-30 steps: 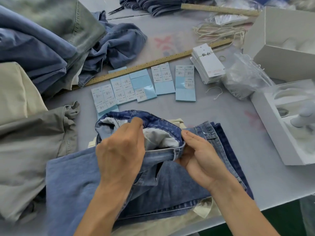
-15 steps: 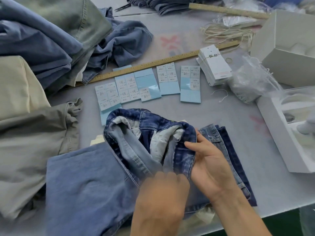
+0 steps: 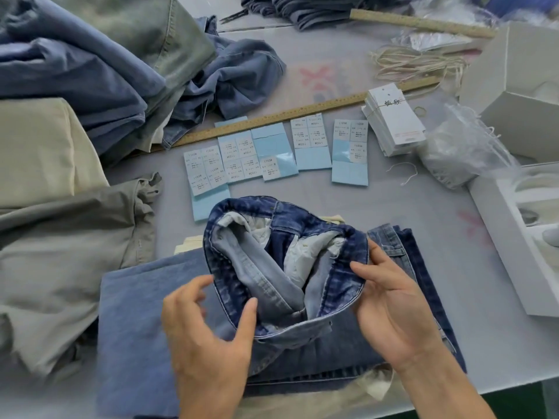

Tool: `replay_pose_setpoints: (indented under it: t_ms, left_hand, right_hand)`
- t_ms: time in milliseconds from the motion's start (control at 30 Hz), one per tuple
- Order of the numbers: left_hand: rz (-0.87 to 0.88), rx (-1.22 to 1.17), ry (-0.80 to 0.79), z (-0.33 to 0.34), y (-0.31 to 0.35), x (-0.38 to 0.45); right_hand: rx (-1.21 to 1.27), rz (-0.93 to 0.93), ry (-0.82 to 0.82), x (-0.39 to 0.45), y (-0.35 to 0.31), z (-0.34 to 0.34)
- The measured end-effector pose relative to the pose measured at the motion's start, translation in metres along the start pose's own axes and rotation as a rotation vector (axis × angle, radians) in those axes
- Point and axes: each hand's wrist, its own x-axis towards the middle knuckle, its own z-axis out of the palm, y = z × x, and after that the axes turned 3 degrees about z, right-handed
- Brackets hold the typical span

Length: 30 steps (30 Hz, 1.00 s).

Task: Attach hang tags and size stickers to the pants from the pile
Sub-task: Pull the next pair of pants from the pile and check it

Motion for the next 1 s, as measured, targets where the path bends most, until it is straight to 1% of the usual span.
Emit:
replay_pose_setpoints:
  t_ms: [33, 67, 100, 133, 167, 233, 300, 367, 400, 467, 533, 600, 700, 767, 800, 867, 900, 933, 967, 1000]
  left_hand:
    - [-0.253, -0.103, -0.080, 0.002, -0.003, 0.004]
    - [-0.483, -0.261, -0.172, 0.004, -0.005, 0.006]
    - [-0.648, -0.398, -0.260, 0.006, -0.010, 0.007]
    - [-0.695, -0.473, -0.315, 0.007, -0.014, 0.006]
    - [-0.673, -0.520, -0.327, 0.005, -0.014, 0.006]
    - [-0.603, -0.632, -0.227, -0.002, -0.008, 0.002]
    - [-0.538, -0.678, -0.100, -0.007, -0.003, -0.005]
    - [-0.429, -0.567, 0.042, -0.012, 0.006, -0.013]
    - [-0.319, -0.477, 0.110, -0.014, 0.010, -0.015]
    - [-0.152, -0.345, 0.128, -0.014, 0.021, -0.018]
    - [-0.097, -0.351, 0.138, -0.010, 0.033, -0.022]
    - [-0.180, -0.511, 0.148, -0.004, 0.042, -0.024]
    - [-0.467, -0.750, 0.179, -0.004, 0.045, -0.021]
    - [-0.643, -1.000, 0.186, -0.011, 0.039, -0.013]
    - [-0.707, -1.122, 0.139, -0.013, 0.035, -0.007]
    - [-0.815, -1.334, -0.025, -0.017, 0.027, -0.001]
    - [-0.918, -1.380, -0.130, -0.017, 0.025, 0.001]
    - [-0.944, -1.510, -0.269, -0.013, 0.022, 0.001]
    - [-0.891, -1.645, -0.438, -0.018, 0.028, 0.002]
    - [-0.917, -1.551, -0.375, -0.030, 0.031, 0.002]
  right_hand:
    - [0.008, 0.010, 0.004, -0.001, 0.002, 0.000]
    - [0.010, 0.014, 0.006, -0.001, 0.003, 0.000]
    - [0.007, 0.013, 0.007, -0.002, 0.004, -0.001]
    - [-0.004, 0.005, 0.008, -0.002, 0.004, -0.001]
    - [-0.022, -0.008, 0.001, -0.004, 0.004, -0.001]
    - [-0.107, -0.047, -0.021, -0.009, 0.004, -0.003]
    - [-0.379, -0.089, -0.004, -0.015, 0.001, -0.007]
    - [-0.673, -0.081, 0.068, -0.021, -0.004, -0.013]
    - [-0.735, -0.045, 0.104, -0.023, -0.006, -0.017]
    - [-0.695, 0.093, 0.114, -0.025, -0.006, -0.020]
    - [-0.516, 0.241, 0.079, -0.027, -0.001, -0.018]
    - [-0.292, 0.269, 0.079, -0.025, 0.005, -0.019]
    - [-0.010, 0.205, 0.100, -0.022, 0.005, -0.020]
    - [0.087, 0.174, 0.129, -0.020, 0.004, -0.020]
    - [0.093, 0.179, 0.129, -0.019, 0.005, -0.021]
    - [0.006, 0.177, 0.078, -0.018, 0.010, -0.021]
    - [-0.101, 0.132, 0.064, -0.018, 0.012, -0.020]
    - [-0.263, 0.045, 0.079, -0.017, 0.012, -0.020]
    - [-0.464, -0.071, 0.109, -0.015, 0.011, -0.019]
    - [-0.668, -0.190, 0.126, -0.013, 0.008, -0.018]
